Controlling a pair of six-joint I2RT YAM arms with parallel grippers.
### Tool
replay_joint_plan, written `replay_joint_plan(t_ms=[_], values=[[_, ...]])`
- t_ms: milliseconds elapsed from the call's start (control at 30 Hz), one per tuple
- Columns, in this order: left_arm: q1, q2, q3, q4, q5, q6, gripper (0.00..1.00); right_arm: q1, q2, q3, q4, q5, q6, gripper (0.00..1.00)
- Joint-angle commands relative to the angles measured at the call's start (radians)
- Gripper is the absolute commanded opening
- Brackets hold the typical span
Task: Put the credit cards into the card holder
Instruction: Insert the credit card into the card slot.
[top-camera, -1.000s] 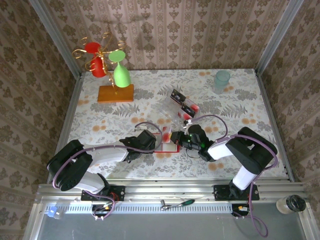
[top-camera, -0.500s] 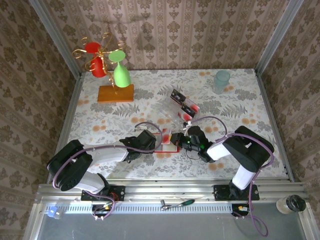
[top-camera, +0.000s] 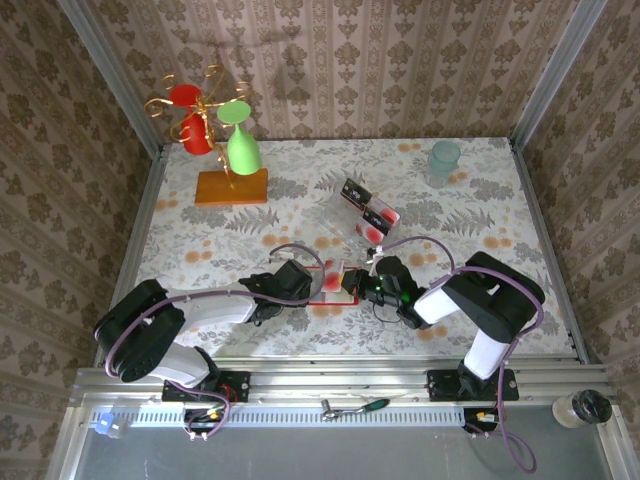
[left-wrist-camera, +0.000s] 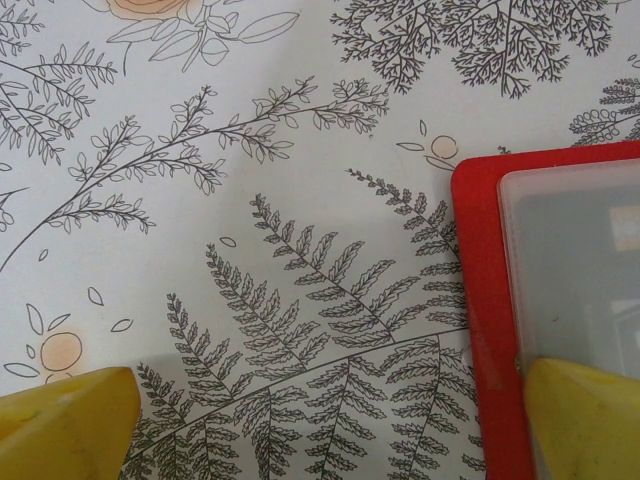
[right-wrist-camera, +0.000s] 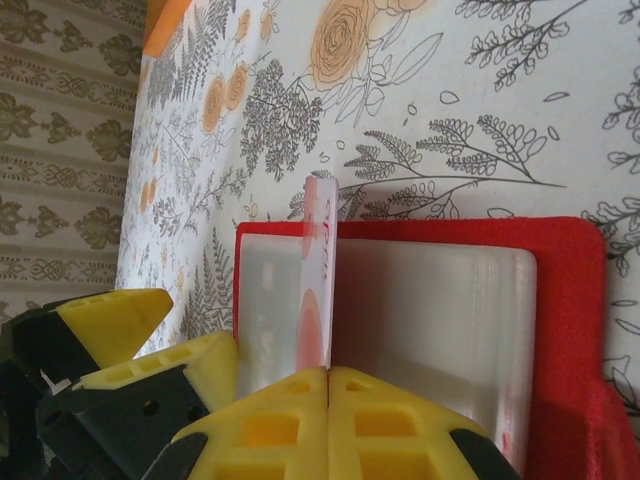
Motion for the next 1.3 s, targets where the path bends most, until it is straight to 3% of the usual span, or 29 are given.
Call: replay_joint_plan(t_ms=[0, 800, 1267], values=[[-0.006, 0.006, -0.017, -0.043, -0.015, -0.006, 1.00, 0.014, 0.021, -0.015, 0.022, 0.026, -0.001, 0.00], [-0.006, 0.004, -0.016, -0.042, -0.015, -0.007, 1.00, 0.045, 0.017, -0.063, 0.018, 0.044, 0.012, 0.00], [-0.006, 0.005, -0.017, -0.040, -0.017, -0.006, 1.00, 0.061, -0.018, -0.059, -0.076, 0.059, 0.019, 0.00]])
